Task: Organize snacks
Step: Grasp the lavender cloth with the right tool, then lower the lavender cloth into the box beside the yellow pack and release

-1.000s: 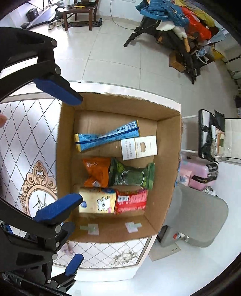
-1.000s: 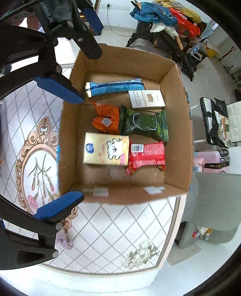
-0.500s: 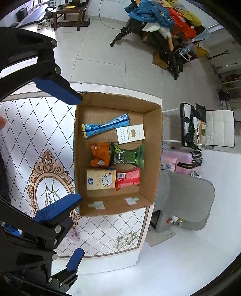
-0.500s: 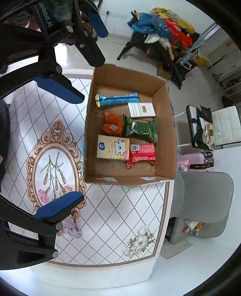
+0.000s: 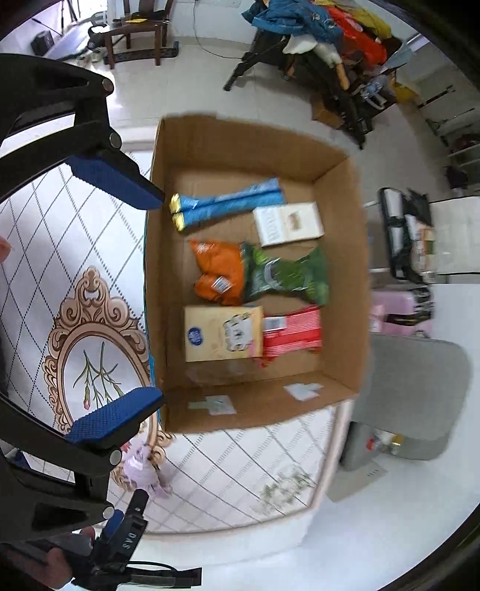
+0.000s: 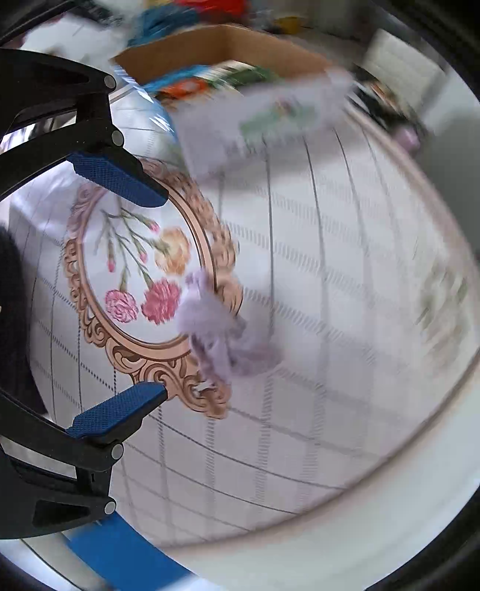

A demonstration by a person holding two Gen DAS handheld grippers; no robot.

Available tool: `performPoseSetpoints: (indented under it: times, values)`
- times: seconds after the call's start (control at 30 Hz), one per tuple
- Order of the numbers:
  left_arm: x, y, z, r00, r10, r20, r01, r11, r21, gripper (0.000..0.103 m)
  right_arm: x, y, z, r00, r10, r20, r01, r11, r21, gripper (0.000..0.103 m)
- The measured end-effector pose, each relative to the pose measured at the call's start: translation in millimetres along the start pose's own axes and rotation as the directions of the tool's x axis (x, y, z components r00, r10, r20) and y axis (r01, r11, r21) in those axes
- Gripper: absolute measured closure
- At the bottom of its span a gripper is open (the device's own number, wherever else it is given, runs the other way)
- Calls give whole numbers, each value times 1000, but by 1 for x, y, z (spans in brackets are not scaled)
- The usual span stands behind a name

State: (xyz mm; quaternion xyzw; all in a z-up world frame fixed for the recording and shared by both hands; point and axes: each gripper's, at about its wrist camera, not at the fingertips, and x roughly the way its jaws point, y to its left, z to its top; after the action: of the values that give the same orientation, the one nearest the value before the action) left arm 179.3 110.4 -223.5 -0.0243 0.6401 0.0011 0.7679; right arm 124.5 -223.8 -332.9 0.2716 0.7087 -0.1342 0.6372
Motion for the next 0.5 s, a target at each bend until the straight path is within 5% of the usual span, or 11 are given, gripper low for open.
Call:
performPoseSetpoints:
  times: [0.17,0.23,0.3,0.5]
  values:
    - [40,-17,2,997,5,-80,-4,1000,10,5,55,-24,16,993,72,-97,-58,989,138,12]
    - [47,-17,2,995,15,-94,-14,1000,7,5,68,-23,18,991,77,-109,-59,985,163,26]
    - [52,-18,1,995,15,-103,-15,1000,6,5,76,-23,20,991,77,-105,-57,982,182,53]
    - [48,-15,3,996,11,-94,-11,1000,3,5,63,-5,13,999,-8,-47,12,997,73,61]
